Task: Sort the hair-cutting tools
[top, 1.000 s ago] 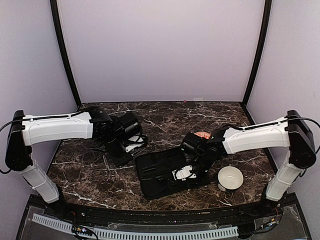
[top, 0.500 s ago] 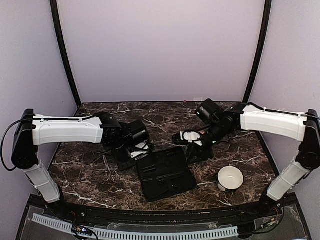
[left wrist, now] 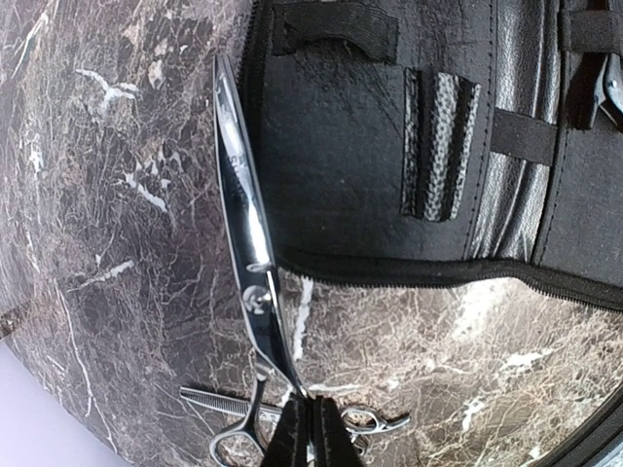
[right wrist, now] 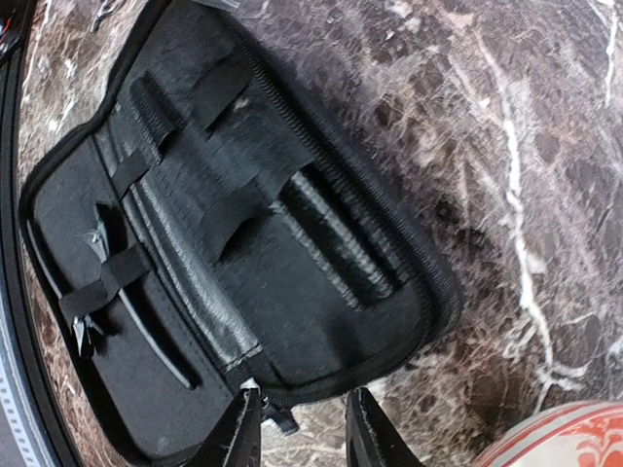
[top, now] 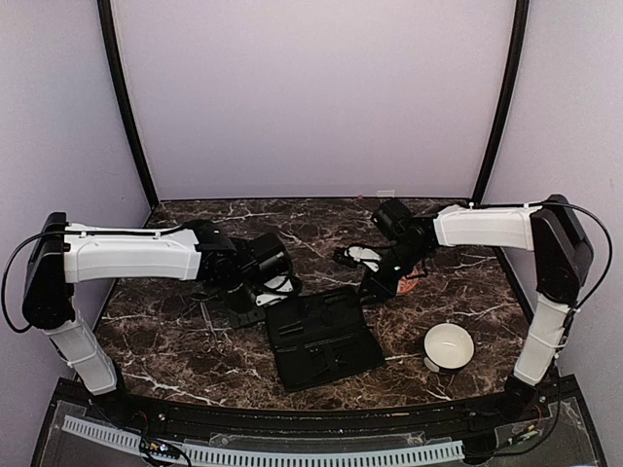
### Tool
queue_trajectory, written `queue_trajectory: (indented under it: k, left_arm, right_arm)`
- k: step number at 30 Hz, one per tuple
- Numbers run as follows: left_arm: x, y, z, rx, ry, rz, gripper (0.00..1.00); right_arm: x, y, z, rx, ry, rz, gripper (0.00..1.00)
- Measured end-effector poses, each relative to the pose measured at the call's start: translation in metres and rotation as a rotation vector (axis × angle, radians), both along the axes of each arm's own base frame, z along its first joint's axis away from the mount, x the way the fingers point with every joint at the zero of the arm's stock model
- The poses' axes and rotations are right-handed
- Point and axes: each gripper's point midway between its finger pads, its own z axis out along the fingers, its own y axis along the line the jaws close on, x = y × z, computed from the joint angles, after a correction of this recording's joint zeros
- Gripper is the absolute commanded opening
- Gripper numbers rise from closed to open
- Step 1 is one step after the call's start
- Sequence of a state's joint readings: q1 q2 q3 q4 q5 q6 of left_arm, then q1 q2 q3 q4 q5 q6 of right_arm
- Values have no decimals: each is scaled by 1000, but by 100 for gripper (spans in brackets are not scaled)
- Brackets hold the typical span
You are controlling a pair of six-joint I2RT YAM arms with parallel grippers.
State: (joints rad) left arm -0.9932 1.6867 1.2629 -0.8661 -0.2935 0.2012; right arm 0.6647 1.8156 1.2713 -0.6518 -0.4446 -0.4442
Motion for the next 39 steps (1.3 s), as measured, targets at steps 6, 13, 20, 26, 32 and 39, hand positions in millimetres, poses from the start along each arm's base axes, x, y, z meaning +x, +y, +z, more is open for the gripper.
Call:
queue_trajectory:
  k: [6,13,20,26,32,39]
  left_arm:
    - [-1,-1,-3,-17,-2,-4,0]
    - [-8,2,-13,-28,17,-12,0]
    - [-12,1,-22,-43,37,-24,0]
    - [-15,-5,-24,-71,55,-46,0]
    - [-15,-9,-25,-84,60,-60,0]
    - [-14,-12,-30,-80,61,-69,0]
  right_arm:
    - [16,2,0,-16,-33,-53,26]
    - [19,-1,-13,-49,-16,-83,23]
    - [20,-3,-23,-74,-2,-96,21]
    - [20,-5,-31,-93,6,-102,20]
    - [20,-5,-36,-102,17,-102,20]
    - [19,-4,-39,-102,26,-99,19]
